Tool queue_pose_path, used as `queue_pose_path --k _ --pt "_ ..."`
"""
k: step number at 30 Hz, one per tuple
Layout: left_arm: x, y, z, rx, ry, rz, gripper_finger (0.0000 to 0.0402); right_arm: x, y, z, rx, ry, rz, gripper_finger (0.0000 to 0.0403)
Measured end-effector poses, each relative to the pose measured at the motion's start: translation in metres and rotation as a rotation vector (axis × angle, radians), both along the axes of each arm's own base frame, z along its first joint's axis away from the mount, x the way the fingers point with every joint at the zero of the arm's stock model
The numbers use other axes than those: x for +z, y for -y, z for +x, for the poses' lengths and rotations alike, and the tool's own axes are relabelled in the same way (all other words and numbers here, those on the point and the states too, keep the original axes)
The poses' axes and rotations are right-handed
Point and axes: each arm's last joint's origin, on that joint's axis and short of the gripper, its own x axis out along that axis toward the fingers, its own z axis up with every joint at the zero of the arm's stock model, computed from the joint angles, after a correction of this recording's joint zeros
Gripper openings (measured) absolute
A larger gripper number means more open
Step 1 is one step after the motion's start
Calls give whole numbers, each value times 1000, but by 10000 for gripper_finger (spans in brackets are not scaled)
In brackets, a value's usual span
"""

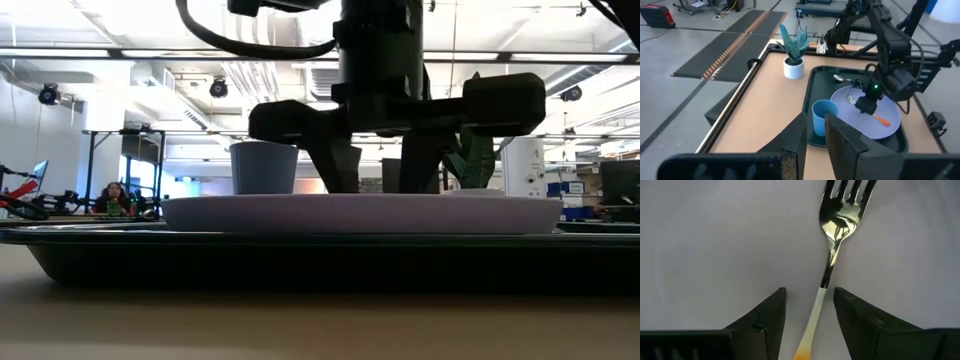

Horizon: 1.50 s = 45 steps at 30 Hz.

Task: Pick and place plate/cup/fork/spoon on tray
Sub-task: Put the orange fork on the dark green serving tray to the left of the orange spoon

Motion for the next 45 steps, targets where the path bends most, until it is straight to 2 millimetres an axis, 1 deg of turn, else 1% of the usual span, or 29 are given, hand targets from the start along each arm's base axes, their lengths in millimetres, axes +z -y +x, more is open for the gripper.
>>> queue_pose_path --k 3,5,7,11,12,16,19,23,26,29,30,32,35,38,42,45 --pt "-1 -2 -5 -1 16 -11 51 0 0 -1 5 -4 -2 145" --pt "-1 -3 -7 -1 20 -13 51 -1 0 -1 8 -14 3 128" --pt "-1 -3 -7 -2 22 -12 51 -2 -2 -2 15 -20 4 102" --pt "-1 -3 -7 -4 21 -7 51 -5 -5 -5 33 -41 14 31" --pt "-1 -3 -7 -4 21 -7 51 -5 -7 -7 40 -43 11 20" --pt "-1 -3 -7 -4 21 -7 51 -5 -11 -8 51 -38 -9 11" --pt "-1 -3 -7 -4 21 -7 51 1 -13 -7 61 -27 -54 10" --pt "-1 -3 -7 -3 20 -7 51 20 -14 -4 93 -20 -57 9" --pt "-1 -3 -7 -3 20 -7 51 49 -13 -6 136 -24 -66 9" --pt "-1 -3 -7 -1 20 -6 51 81 -9 -12 165 -53 -104 9" --pt "-1 -3 -7 2 20 -6 51 89 -9 -13 177 -48 -103 9" --pt "-1 -3 -7 4 21 -4 51 105 -9 -14 258 15 -108 9" --pt "-1 -3 -6 8 21 -6 51 123 -6 -24 333 25 -109 9" --pt "-2 -3 -6 24 22 -1 51 132 -3 -35 376 20 -78 9" --pt "-3 -3 -4 31 16 4 51 129 0 -51 372 -40 -26 9" --pt "-4 -3 -3 48 17 8 51 128 1 -72 318 -94 -19 9"
